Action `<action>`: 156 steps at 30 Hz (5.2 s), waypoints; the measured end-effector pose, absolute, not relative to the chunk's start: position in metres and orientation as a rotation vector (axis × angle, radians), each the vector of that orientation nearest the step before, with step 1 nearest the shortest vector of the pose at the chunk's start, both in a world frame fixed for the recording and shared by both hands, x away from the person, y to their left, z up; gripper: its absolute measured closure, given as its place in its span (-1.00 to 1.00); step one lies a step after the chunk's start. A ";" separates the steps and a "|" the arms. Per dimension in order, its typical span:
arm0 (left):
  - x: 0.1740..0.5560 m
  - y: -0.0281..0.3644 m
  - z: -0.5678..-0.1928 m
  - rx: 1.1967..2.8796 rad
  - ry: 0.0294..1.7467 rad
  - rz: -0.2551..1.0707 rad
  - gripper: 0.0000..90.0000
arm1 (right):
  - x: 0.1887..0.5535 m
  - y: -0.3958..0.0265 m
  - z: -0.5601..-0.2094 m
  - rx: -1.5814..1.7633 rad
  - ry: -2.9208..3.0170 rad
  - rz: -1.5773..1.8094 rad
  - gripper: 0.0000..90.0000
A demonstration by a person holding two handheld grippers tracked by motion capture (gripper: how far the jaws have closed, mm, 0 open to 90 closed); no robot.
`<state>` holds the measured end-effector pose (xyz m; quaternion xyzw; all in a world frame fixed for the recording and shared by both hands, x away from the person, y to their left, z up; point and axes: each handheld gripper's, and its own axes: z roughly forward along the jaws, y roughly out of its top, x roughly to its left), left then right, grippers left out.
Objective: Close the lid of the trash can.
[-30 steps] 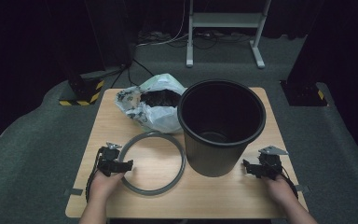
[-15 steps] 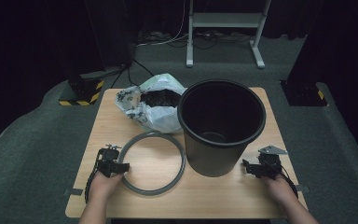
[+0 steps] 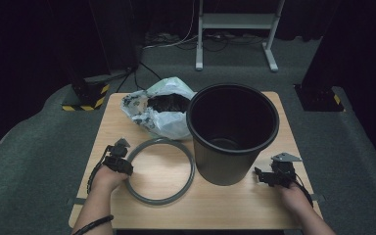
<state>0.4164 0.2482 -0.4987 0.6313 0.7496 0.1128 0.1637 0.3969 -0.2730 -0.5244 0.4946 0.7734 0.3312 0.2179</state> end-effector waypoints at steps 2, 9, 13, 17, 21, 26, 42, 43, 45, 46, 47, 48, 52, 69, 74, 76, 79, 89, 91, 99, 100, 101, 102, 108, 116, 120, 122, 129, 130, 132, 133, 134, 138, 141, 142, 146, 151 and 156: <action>0.420 0.249 -0.497 1.869 2.164 0.307 0.52 | 0.397 -0.273 -0.524 1.364 2.144 0.917 -0.68; 0.425 0.250 -0.497 1.881 2.184 0.302 0.58 | 0.396 -0.273 -0.524 1.366 2.147 0.920 -0.68; 0.424 0.251 -0.496 1.871 2.165 0.267 0.69 | 0.396 -0.273 -0.524 1.359 2.152 0.923 -0.68; 0.422 0.253 -0.494 1.860 2.156 0.213 0.70 | 0.396 -0.273 -0.524 1.362 2.153 0.925 -0.68; 0.420 0.256 -0.491 1.825 2.147 0.204 0.71 | 0.397 -0.273 -0.524 1.360 2.153 0.923 -0.68; 0.419 0.261 -0.481 1.792 2.136 0.208 0.71 | 0.397 -0.273 -0.524 1.353 2.155 0.921 -0.68; 0.407 0.277 -0.458 1.763 2.130 0.163 0.71 | 0.396 -0.273 -0.524 1.358 2.153 0.920 -0.68; 0.407 0.277 -0.458 1.763 2.130 0.163 0.71 | 0.396 -0.273 -0.524 1.358 2.153 0.920 -0.68; 0.407 0.276 -0.454 1.718 2.140 0.179 0.71 | 0.396 -0.273 -0.524 1.359 2.152 0.919 -0.68; 0.406 0.278 -0.451 1.764 2.127 0.160 0.71 | 0.396 -0.273 -0.524 1.360 2.152 0.920 -0.68; 0.406 0.278 -0.451 1.764 2.127 0.160 0.71 | 0.396 -0.273 -0.524 1.360 2.152 0.920 -0.68; 0.405 0.278 -0.449 1.765 2.129 0.161 0.71 | 0.396 -0.273 -0.524 1.360 2.152 0.920 -0.68; 0.405 0.278 -0.441 1.744 2.139 0.158 0.71 | 0.396 -0.273 -0.524 1.361 2.151 0.920 -0.68; 0.406 0.273 -0.408 1.768 2.128 0.150 0.71 | 0.396 -0.273 -0.524 1.357 2.151 0.920 -0.68; 0.406 0.273 -0.400 1.738 2.136 0.166 0.71 | 0.396 -0.273 -0.524 1.356 2.151 0.920 -0.68; 0.405 0.274 -0.395 1.735 2.134 0.169 0.71 | 0.396 -0.273 -0.524 1.356 2.152 0.920 -0.68; 0.404 0.275 -0.389 1.736 2.134 0.167 0.71 | 0.396 -0.273 -0.524 1.356 2.152 0.920 -0.68; 0.403 0.274 -0.374 1.679 2.138 0.180 0.71 | 0.396 -0.273 -0.524 1.356 2.151 0.920 -0.68; 0.404 0.274 -0.372 1.690 2.132 0.174 0.71 | 0.396 -0.273 -0.524 1.356 2.152 0.920 -0.68; 0.406 0.274 -0.360 1.624 2.131 0.179 0.71 | 0.396 -0.273 -0.524 1.356 2.152 0.921 -0.68; 0.406 0.277 -0.356 1.633 2.127 0.166 0.71 | 0.396 -0.273 -0.524 1.356 2.152 0.920 -0.68; 0.406 0.277 -0.356 1.633 2.127 0.166 0.71 | 0.396 -0.273 -0.524 1.356 2.152 0.920 -0.68; 0.406 0.277 -0.354 1.616 2.128 0.165 0.71 | 0.396 -0.273 -0.524 1.356 2.152 0.920 -0.68; 0.407 0.279 -0.344 1.594 2.113 0.154 0.71 | 0.396 -0.273 -0.524 1.356 2.152 0.920 -0.68; 0.407 0.281 -0.333 1.575 2.120 0.169 0.71 | 0.396 -0.273 -0.524 1.356 2.151 0.920 -0.68; 0.408 0.283 -0.325 1.592 2.120 0.181 0.71 | 0.396 -0.273 -0.524 1.356 2.151 0.920 -0.68; 0.409 0.281 -0.320 1.584 2.131 0.197 0.71 | 0.396 -0.273 -0.524 1.357 2.151 0.920 -0.68; 0.413 0.276 -0.310 1.583 2.142 0.226 0.71 | 0.396 -0.273 -0.524 1.358 2.151 0.920 -0.68; 0.413 0.276 -0.310 1.583 2.142 0.226 0.71 | 0.396 -0.273 -0.524 1.358 2.151 0.920 -0.68; 0.415 0.275 -0.305 1.604 2.149 0.233 0.71 | 0.396 -0.273 -0.524 1.355 2.151 0.920 -0.68; 0.415 0.275 -0.305 1.604 2.149 0.233 0.71 | 0.396 -0.273 -0.524 1.355 2.151 0.920 -0.68; 0.416 0.274 -0.302 1.593 2.155 0.246 0.71 | 0.396 -0.273 -0.524 1.355 2.151 0.921 -0.68; 0.417 0.275 -0.295 1.592 2.171 0.258 0.72 | 0.396 -0.273 -0.524 1.353 2.151 0.920 -0.68; 0.418 0.276 -0.288 1.581 2.179 0.271 0.72 | 0.396 -0.273 -0.524 1.356 2.152 0.920 -0.68; 0.418 0.277 -0.286 1.589 2.175 0.268 0.72 | 0.396 -0.273 -0.524 1.356 2.152 0.920 -0.68; 0.418 0.278 -0.276 1.575 2.179 0.270 0.72 | 0.396 -0.273 -0.524 1.353 2.154 0.920 -0.68; 0.418 0.279 -0.273 1.574 2.186 0.257 0.72 | 0.396 -0.273 -0.524 1.352 2.155 0.919 -0.68; 0.417 0.282 -0.270 1.549 2.190 0.262 0.72 | 0.396 -0.273 -0.524 1.352 2.155 0.920 -0.68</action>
